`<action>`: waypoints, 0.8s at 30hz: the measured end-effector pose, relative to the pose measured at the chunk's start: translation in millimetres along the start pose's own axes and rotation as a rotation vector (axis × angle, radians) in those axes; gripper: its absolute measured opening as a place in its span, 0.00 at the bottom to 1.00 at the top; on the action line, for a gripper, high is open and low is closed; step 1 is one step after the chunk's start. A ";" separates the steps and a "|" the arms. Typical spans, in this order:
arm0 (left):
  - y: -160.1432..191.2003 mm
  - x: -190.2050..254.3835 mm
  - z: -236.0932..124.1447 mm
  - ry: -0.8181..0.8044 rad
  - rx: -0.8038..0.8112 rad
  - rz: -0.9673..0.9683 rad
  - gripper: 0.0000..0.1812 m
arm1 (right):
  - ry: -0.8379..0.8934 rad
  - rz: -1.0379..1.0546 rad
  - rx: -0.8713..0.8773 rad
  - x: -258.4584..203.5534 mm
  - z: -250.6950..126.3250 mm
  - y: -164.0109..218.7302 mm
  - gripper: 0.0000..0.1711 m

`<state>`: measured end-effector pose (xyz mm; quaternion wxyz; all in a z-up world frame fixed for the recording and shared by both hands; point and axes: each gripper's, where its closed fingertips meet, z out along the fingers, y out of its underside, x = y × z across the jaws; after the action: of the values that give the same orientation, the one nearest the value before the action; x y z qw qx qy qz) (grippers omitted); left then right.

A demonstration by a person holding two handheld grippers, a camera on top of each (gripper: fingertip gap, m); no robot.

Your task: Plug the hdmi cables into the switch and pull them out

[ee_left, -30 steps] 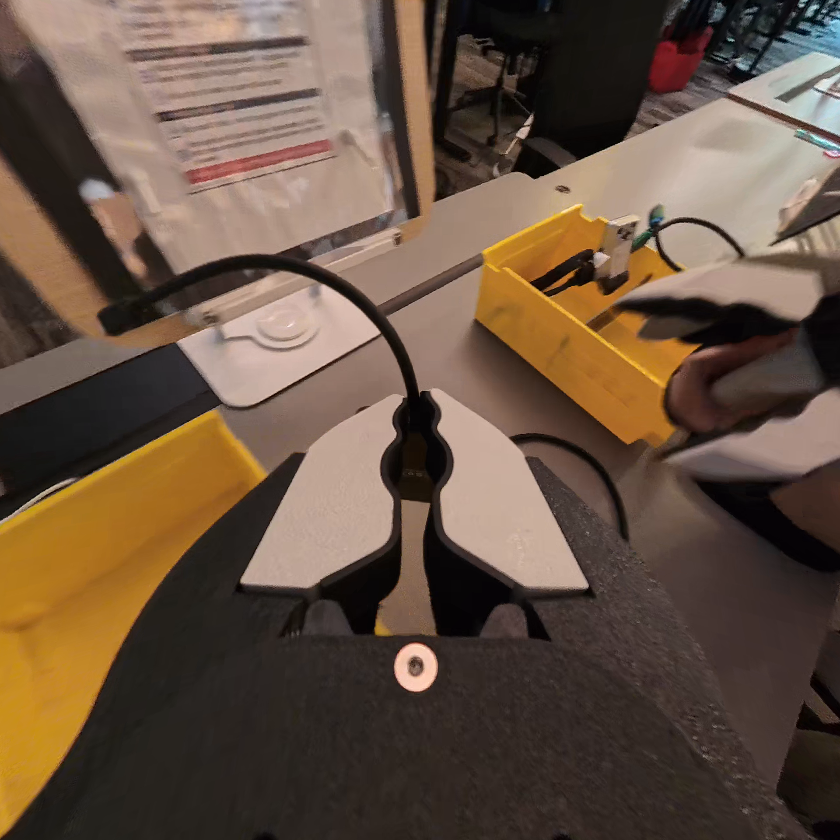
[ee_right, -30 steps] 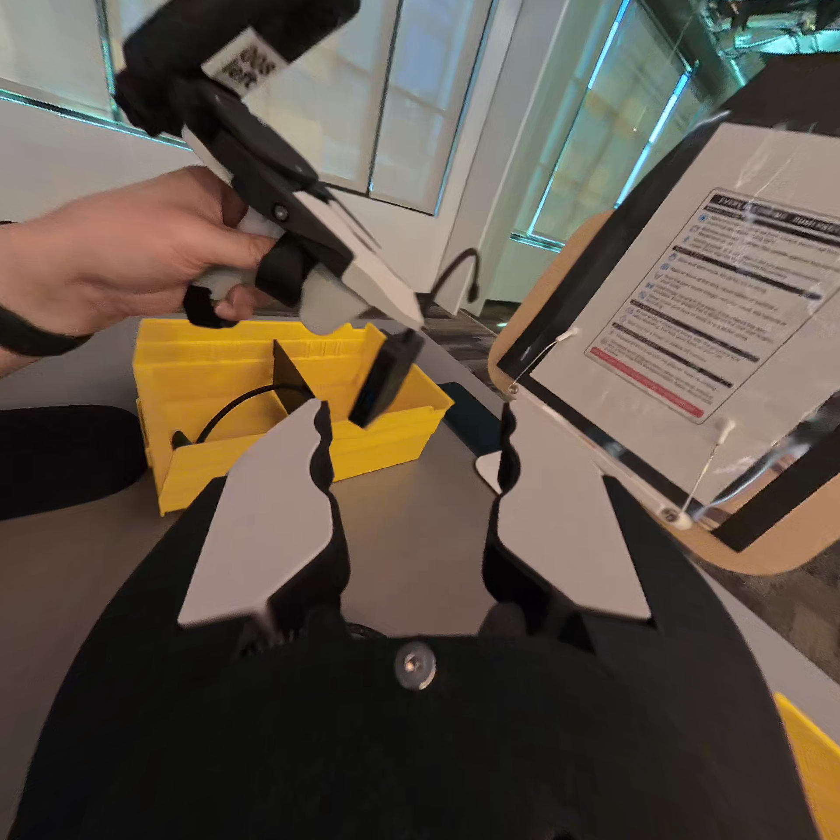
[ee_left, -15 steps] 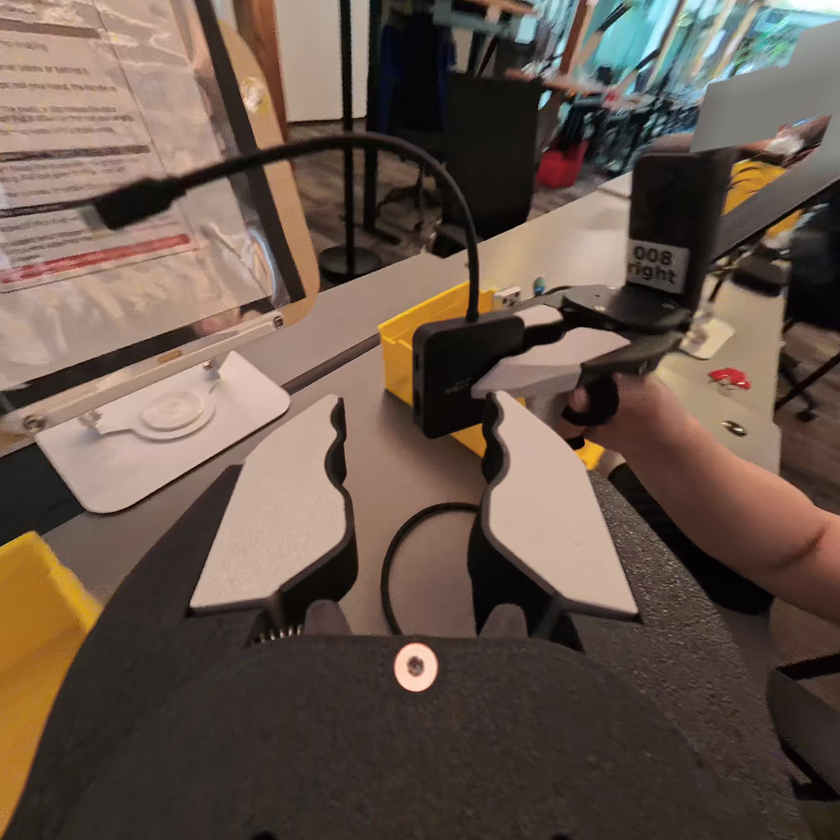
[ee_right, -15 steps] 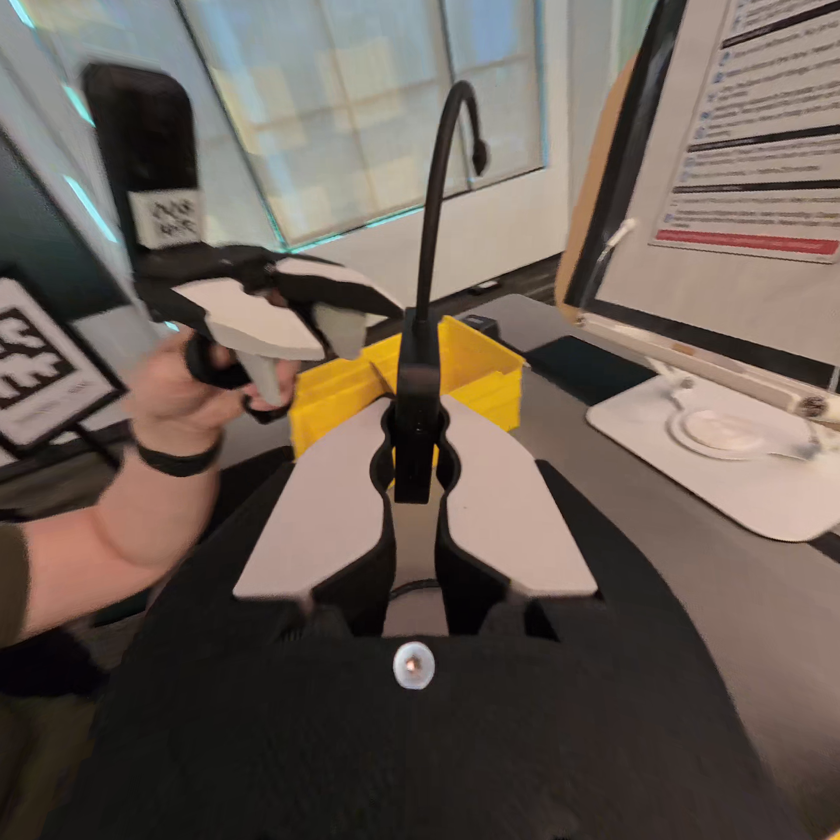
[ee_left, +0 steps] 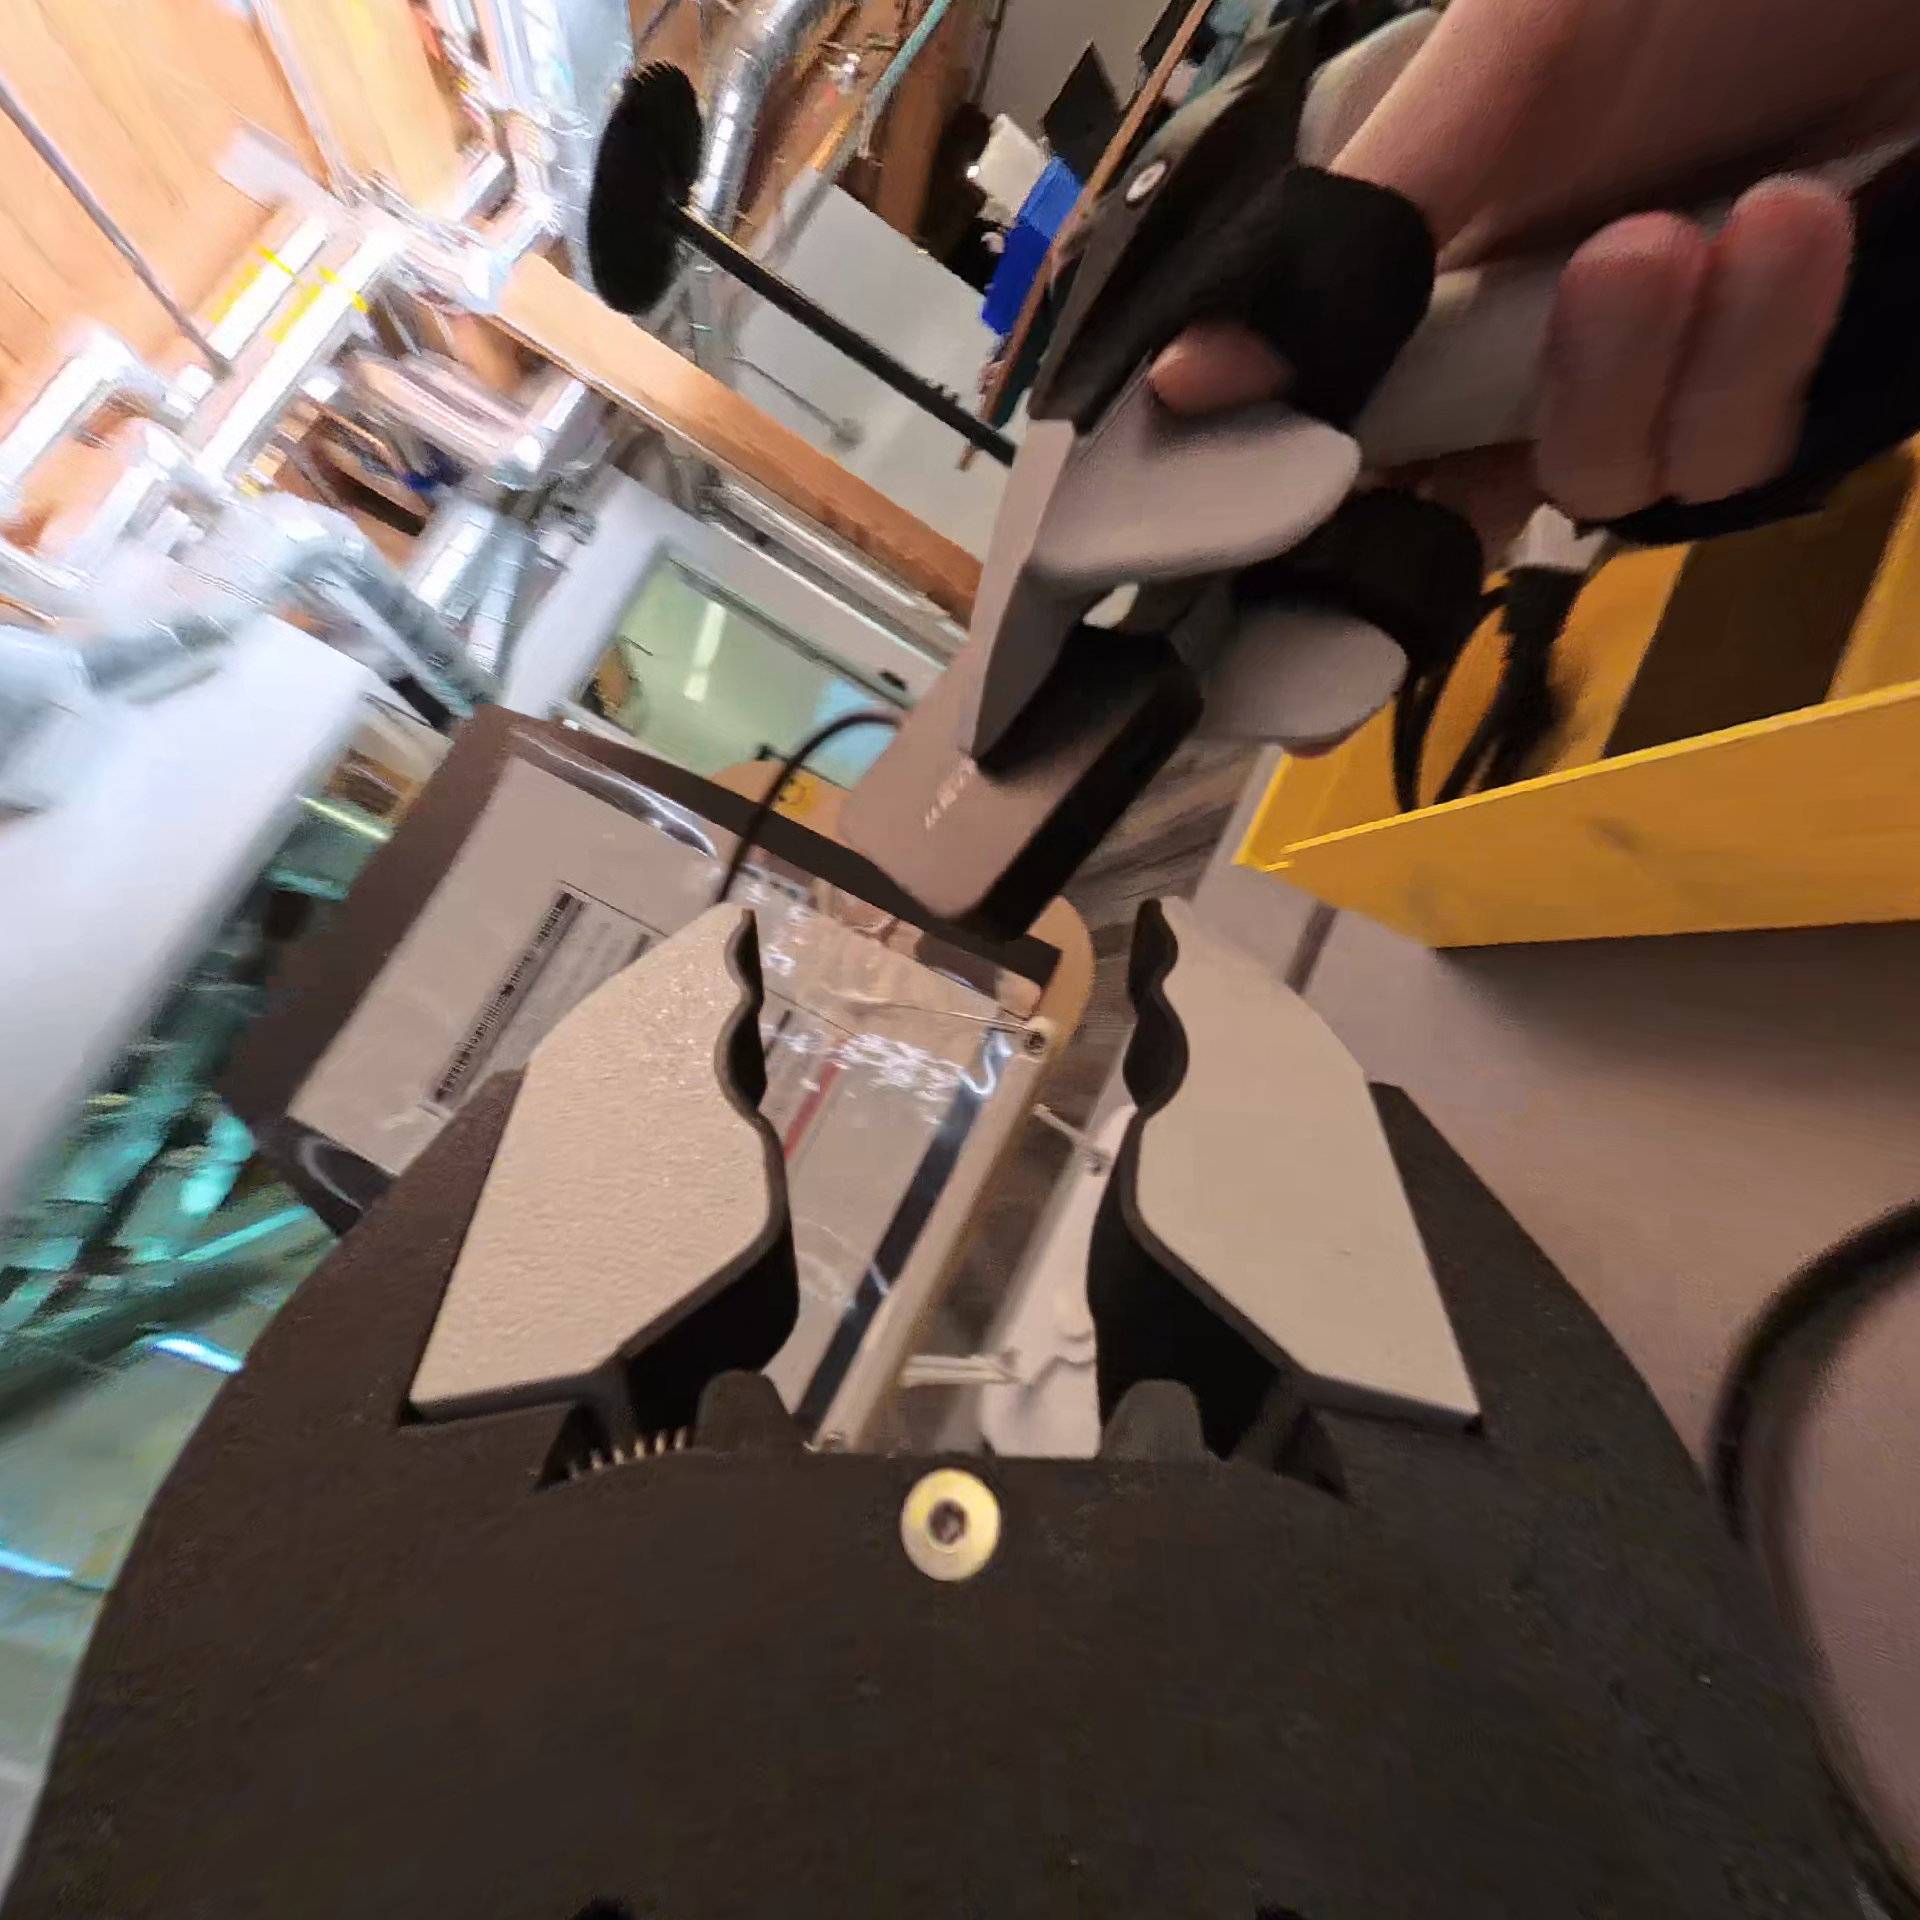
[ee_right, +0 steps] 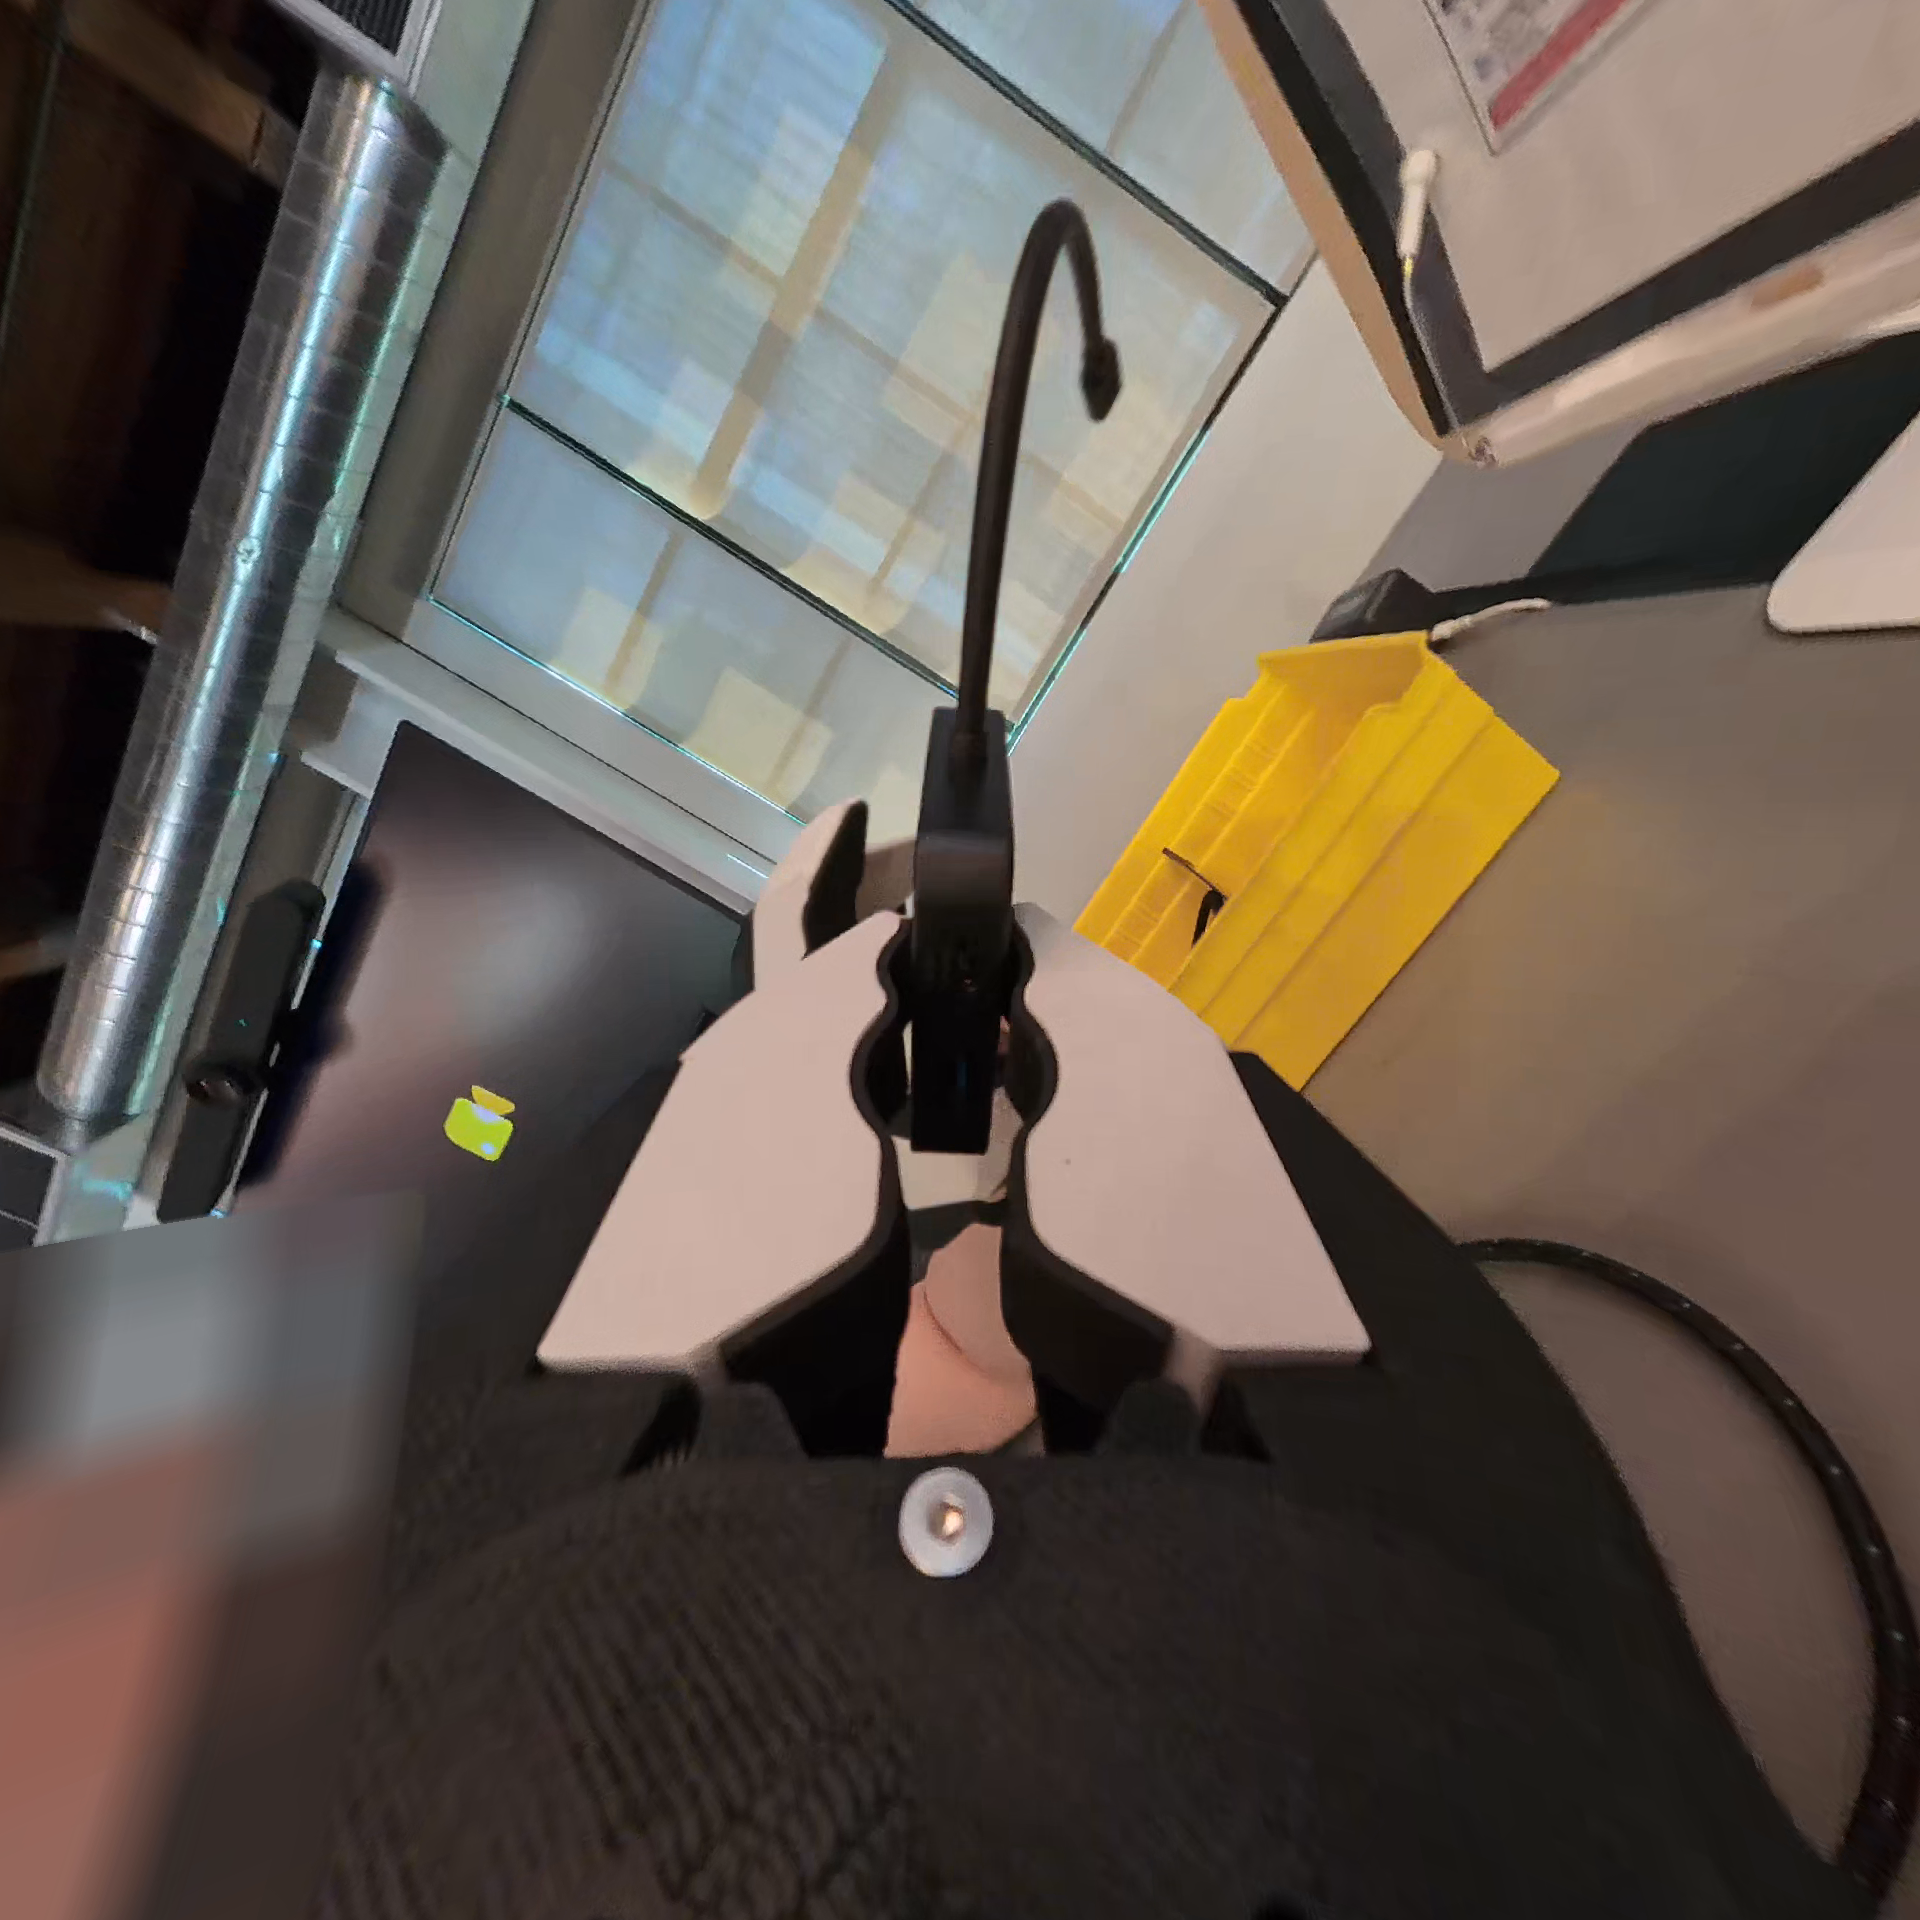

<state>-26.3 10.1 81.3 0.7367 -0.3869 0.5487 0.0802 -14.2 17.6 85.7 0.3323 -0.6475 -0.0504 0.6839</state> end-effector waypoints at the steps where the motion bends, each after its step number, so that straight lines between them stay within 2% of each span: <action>1: 2.3 4.5 3.7 -0.002 -0.009 0.051 0.35 | 0.006 0.022 -0.012 4.3 3.2 2.8 0.08; 6: 29.9 20.5 15.1 -0.015 -0.102 0.271 0.26 | 0.077 0.097 -0.067 24.2 21.5 20.2 0.09; 7: 34.7 20.2 14.7 -0.024 -0.111 0.312 0.18 | 0.117 0.085 -0.073 31.2 22.4 22.2 0.09; 8: 38.3 21.9 14.3 -0.012 -0.114 0.327 0.15 | 0.132 0.074 -0.077 33.8 23.0 23.2 0.10; 11: 41.0 20.3 12.1 0.019 -0.101 0.245 0.08 | 0.114 0.044 -0.109 25.1 21.8 26.0 0.17; 14: 40.3 5.1 5.5 0.007 -0.082 0.178 0.09 | 0.083 -0.045 -0.136 2.6 15.6 25.4 0.15; 20: 42.4 -0.9 -7.9 0.085 -0.073 0.101 0.07 | 0.099 -0.352 -0.123 -28.8 5.7 17.8 0.18; 22: 36.3 0.9 -14.0 0.141 -0.033 0.035 0.07 | 0.076 -0.585 -0.180 -37.1 5.3 23.9 0.20; 24: 31.3 -0.1 -21.9 0.198 0.003 -0.026 0.09 | 0.120 -0.923 -0.180 -37.3 4.7 26.8 0.27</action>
<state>-59.7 17.3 64.1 0.6803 -0.3987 0.6141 0.0312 -31.2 -20.8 104.9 0.5465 -0.6221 -0.3724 0.4191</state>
